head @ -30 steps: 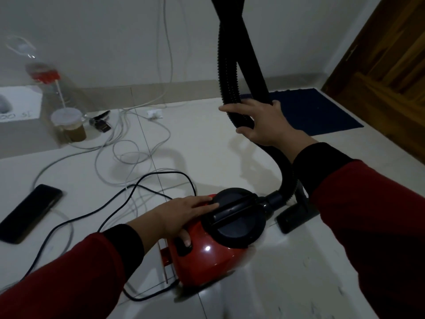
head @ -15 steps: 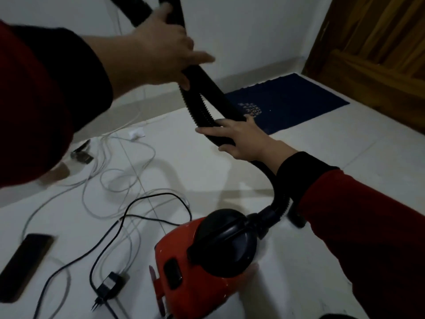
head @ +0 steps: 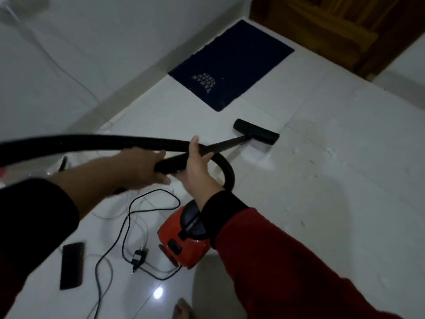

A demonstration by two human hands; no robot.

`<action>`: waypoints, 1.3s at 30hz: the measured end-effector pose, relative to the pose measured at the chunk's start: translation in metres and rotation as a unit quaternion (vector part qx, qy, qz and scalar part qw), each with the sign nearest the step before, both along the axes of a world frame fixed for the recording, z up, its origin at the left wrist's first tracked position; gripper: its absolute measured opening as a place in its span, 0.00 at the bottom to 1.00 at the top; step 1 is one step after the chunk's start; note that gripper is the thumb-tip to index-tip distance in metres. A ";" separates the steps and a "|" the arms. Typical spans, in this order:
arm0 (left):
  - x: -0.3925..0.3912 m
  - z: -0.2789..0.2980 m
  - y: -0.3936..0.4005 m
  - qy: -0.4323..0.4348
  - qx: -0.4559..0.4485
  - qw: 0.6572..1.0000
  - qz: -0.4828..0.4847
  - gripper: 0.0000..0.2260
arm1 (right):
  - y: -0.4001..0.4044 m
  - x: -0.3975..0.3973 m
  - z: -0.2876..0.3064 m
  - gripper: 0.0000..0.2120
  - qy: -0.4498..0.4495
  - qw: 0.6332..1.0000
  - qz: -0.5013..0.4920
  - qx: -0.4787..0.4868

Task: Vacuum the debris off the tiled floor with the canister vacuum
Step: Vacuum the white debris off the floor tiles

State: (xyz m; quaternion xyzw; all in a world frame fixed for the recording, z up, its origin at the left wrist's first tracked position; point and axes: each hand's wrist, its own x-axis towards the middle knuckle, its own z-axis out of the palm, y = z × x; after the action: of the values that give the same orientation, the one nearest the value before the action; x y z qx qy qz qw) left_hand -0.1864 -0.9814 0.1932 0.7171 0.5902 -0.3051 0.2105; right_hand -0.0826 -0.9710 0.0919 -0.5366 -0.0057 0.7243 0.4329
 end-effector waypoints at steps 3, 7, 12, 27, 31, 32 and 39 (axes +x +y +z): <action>0.003 0.028 -0.045 -0.129 -0.130 0.976 0.118 0.34 | -0.032 -0.007 0.022 0.44 -0.074 0.994 0.022 -0.081; -0.008 0.069 -0.093 -0.234 -0.278 0.887 0.286 0.32 | -0.075 -0.004 0.043 0.39 -0.045 0.990 -0.021 -0.132; -0.033 0.092 -0.135 -0.230 -0.326 0.877 0.266 0.30 | -0.137 -0.027 0.067 0.37 -0.039 0.983 -0.058 -0.170; -0.144 0.068 -0.306 -0.217 -0.380 0.867 0.238 0.32 | -0.335 -0.134 0.057 0.36 -0.013 0.974 -0.112 -0.196; -0.162 0.052 -0.349 -0.238 -0.378 0.856 0.260 0.32 | -0.374 -0.144 0.048 0.34 -0.022 0.975 -0.082 -0.204; -0.163 0.048 -0.360 -0.248 -0.377 0.850 0.272 0.32 | -0.383 -0.144 0.046 0.34 -0.020 0.975 -0.085 -0.202; -0.155 0.021 -0.428 -0.316 -0.358 0.813 0.333 0.32 | -0.446 -0.145 0.044 0.33 -0.025 0.978 -0.091 -0.187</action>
State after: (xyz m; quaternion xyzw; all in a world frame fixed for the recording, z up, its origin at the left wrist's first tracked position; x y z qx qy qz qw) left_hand -0.3416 -1.4099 0.2147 0.4081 0.5430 -0.1625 0.7156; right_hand -0.2280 -1.4166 0.1357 -0.6241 0.1681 0.6567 0.3886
